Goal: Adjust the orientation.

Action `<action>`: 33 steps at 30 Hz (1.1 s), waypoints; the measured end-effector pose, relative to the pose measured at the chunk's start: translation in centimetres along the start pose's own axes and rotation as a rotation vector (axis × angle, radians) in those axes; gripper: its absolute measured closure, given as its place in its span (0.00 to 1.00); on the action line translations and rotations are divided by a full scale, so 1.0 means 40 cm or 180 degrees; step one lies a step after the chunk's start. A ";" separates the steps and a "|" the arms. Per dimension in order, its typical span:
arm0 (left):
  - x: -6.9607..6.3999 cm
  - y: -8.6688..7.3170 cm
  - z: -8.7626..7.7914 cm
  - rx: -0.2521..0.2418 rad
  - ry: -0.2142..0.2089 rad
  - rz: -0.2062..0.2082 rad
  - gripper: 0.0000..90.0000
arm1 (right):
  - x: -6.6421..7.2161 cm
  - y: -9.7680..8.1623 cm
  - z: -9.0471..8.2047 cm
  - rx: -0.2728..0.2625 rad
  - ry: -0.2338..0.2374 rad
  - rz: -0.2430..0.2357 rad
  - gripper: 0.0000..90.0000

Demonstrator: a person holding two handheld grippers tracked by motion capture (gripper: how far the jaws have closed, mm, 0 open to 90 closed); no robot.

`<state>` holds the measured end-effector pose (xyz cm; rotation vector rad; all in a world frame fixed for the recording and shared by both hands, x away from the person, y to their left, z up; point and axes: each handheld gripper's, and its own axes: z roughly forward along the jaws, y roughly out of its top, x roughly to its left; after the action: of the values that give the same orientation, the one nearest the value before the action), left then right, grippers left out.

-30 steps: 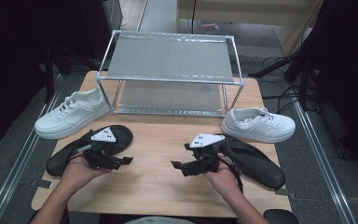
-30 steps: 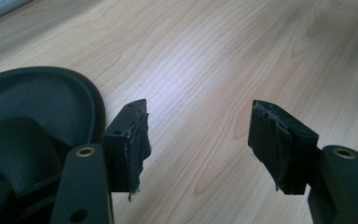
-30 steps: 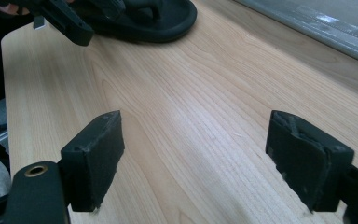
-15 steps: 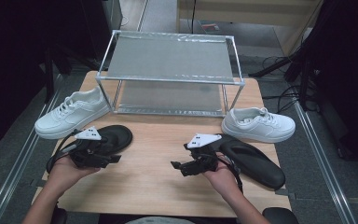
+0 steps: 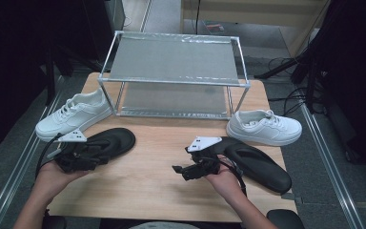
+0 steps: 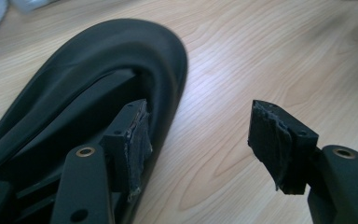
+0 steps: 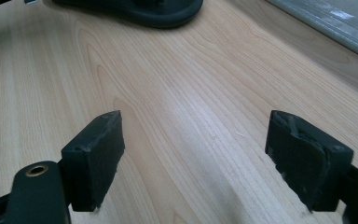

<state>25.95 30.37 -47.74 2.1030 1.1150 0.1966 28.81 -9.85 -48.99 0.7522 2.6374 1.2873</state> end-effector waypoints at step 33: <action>0.067 -0.041 0.050 0.0178 0.0098 0.0032 0.60 | 0.011 0.006 0.021 0.0083 0.0049 -0.0072 0.22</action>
<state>27.42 31.94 -50.78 2.1619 1.1402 0.2054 28.78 -8.94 -49.30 0.7167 2.6719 1.2605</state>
